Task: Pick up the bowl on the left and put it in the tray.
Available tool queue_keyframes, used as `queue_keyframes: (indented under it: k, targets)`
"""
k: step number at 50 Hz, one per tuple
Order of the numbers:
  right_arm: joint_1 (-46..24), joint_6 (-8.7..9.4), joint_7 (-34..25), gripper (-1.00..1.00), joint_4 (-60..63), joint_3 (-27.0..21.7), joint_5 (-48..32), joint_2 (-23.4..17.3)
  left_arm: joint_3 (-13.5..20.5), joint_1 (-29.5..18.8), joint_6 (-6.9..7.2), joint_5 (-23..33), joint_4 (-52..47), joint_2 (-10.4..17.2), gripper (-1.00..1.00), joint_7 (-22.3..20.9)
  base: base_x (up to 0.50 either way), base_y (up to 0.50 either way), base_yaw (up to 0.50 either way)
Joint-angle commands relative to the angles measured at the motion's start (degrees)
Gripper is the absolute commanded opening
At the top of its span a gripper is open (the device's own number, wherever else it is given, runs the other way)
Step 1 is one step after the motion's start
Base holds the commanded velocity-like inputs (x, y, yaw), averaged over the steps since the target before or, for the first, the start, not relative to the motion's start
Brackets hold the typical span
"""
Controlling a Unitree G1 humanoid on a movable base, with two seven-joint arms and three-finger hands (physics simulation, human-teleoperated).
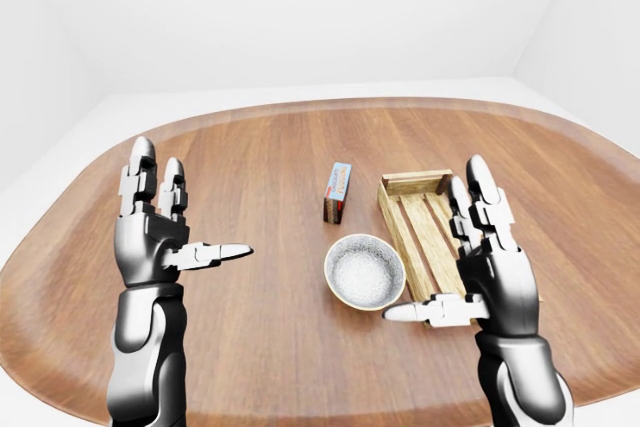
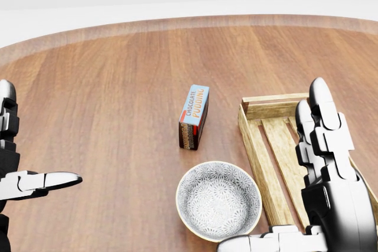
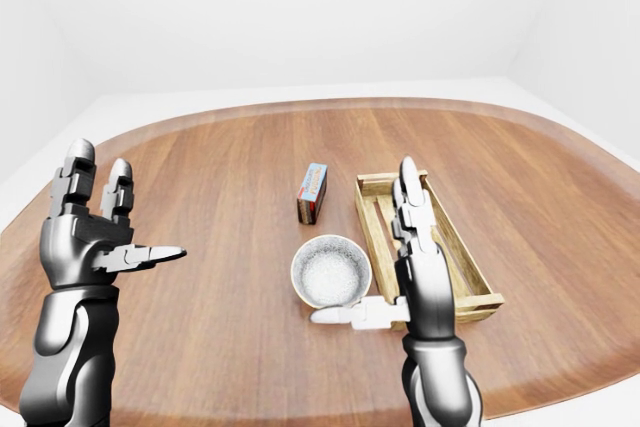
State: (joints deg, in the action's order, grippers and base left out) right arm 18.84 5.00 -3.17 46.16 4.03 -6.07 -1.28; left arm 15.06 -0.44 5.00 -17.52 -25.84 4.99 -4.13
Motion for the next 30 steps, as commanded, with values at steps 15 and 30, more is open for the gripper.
queue_keyframes:
  k: [15,30]
  targets:
    - [-0.8,0.0,-4.0,1.0,-1.6,6.1,-20.0,-2.6,-2.0,-0.2,0.0,3.5,4.9,-0.6,1.0,0.9,0.0,0.0,0.0]
    - [-2.0,0.0,-3.6,1.0,-13.0,15.2,-32.7,-4.3,-2.5,0.1,0.0,4.1,5.0,-0.8,1.0,0.8,0.0,0.0,0.0]
